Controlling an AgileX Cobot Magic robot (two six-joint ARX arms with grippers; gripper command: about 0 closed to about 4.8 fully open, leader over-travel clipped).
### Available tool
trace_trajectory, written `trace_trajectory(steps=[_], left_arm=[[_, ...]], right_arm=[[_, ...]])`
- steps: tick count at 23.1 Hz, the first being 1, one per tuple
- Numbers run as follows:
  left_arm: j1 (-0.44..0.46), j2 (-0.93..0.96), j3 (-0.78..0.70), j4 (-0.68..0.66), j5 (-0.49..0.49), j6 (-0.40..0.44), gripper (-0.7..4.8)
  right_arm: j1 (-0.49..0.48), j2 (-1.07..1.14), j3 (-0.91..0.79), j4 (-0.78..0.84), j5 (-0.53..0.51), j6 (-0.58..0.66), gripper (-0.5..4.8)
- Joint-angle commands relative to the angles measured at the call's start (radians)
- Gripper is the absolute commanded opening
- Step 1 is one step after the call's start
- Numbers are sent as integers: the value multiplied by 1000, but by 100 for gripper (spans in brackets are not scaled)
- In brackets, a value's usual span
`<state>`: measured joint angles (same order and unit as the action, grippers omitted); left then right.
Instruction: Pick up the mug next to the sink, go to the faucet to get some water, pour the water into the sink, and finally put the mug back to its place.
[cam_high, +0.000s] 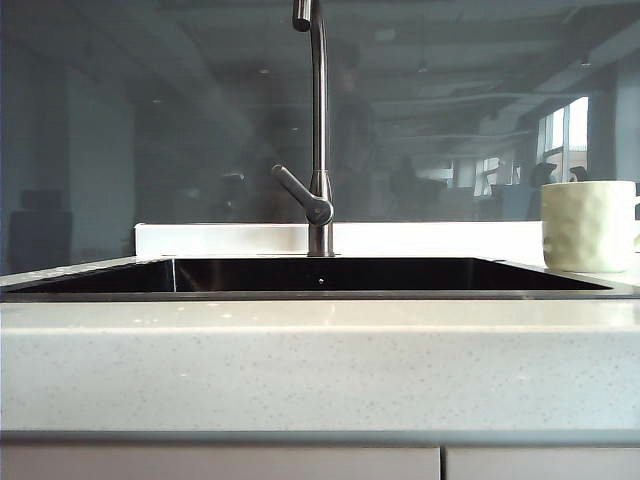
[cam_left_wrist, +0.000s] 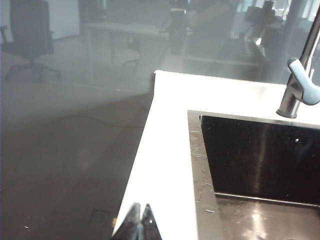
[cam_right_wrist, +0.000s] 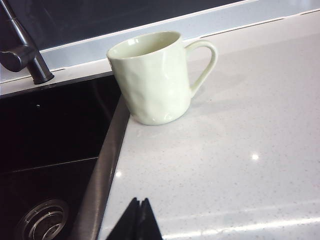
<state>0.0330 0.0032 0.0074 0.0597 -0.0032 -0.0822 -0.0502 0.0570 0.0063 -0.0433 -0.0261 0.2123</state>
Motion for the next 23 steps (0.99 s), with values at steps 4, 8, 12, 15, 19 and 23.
trace_trajectory(steps=[4,8,12,15,19,23], left_arm=[[1,0,3,13,0,53,-3],[1,0,3,8,-1,91,-3],[1,0,3,8,-1,92,-3],[1,0,3,9,0,89,-3],[2,0,3,8,0,90,-3],[2,0,3,8,0,90,-3]], right_arm=[[-1,0,5,17,2,-3,-9],[-1,0,5,18,2,-3,-9],[-1,0,5,17,2,-3,-9],[-1,0,5,17,2,-3,-9],[-1,0,5,18,2,-3,-9],[-1,0,5,17,2,-3,-9]])
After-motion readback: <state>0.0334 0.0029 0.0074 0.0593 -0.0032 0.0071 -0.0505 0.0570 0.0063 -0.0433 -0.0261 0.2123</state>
